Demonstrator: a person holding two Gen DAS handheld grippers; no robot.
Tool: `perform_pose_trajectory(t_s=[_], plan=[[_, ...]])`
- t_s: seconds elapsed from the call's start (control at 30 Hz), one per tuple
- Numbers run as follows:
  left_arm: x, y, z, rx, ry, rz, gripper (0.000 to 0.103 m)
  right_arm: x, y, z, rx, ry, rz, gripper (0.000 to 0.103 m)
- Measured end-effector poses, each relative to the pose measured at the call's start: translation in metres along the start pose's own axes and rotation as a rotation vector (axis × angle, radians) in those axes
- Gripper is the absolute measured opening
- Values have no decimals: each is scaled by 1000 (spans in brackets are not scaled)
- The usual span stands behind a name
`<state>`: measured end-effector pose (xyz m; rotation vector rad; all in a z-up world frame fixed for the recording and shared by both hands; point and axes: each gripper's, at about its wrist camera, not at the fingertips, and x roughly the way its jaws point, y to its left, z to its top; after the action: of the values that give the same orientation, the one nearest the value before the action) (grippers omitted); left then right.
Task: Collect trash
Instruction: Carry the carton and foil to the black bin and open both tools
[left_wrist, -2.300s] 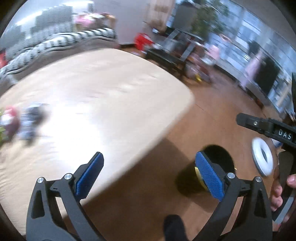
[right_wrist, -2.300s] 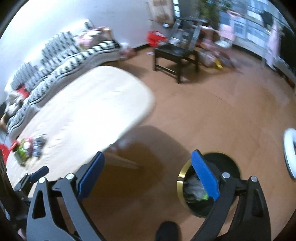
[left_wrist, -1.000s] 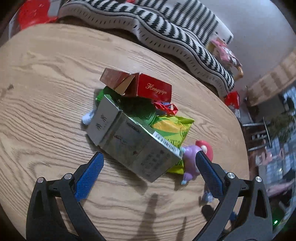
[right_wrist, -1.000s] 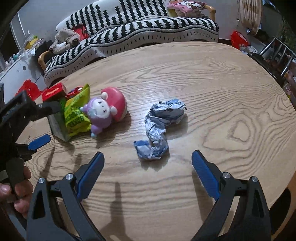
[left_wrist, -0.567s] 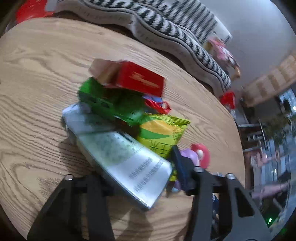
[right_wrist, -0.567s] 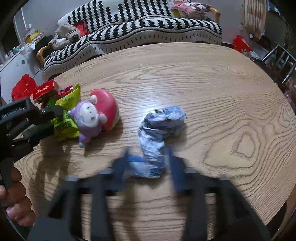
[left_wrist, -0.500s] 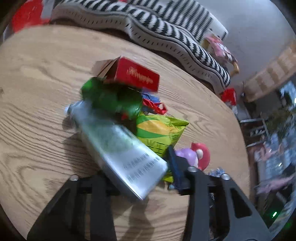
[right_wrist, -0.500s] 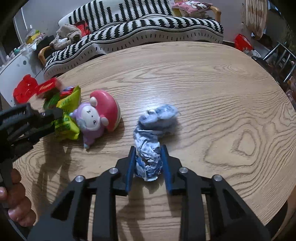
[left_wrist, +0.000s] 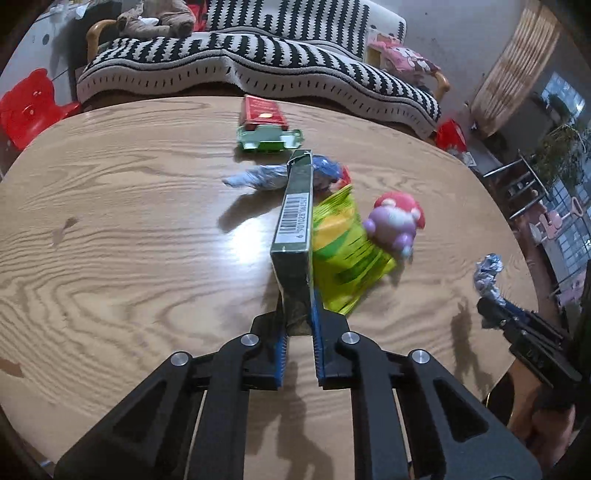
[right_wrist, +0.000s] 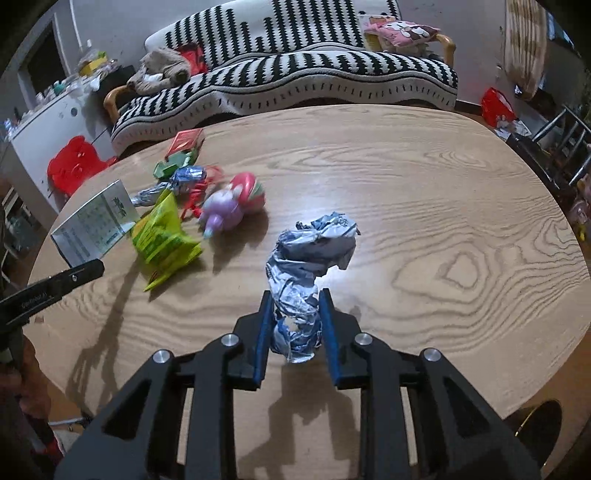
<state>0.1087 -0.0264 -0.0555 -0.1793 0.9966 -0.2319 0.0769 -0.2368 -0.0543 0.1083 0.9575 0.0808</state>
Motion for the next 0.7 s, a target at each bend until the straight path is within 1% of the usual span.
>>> perform_pose_trajectory(t_s=[0.1,0.13,0.27,0.47,0.57,0.7], plan=[[-14,5,-10,45,-15,14,11,-9,9,-9,-25,-4,-2,25],[-21,5,-13,71,-23,11,11,-13,11,-11,-33,-7,1,25],[-36,3,-18,120,-42,0,11,-24,17,-17,-47,-21,4,25],[-47,1,-22,146,-59,-3,11,-39,15,-20,-38,-45,10,25],[-47,-9,-19,155,-66,-13,11,-49,9,-20,-27,-58,11,25],[-46,-37,-19,176,-83,-37,11,-64,-11,-24,4,-79,-7,25]])
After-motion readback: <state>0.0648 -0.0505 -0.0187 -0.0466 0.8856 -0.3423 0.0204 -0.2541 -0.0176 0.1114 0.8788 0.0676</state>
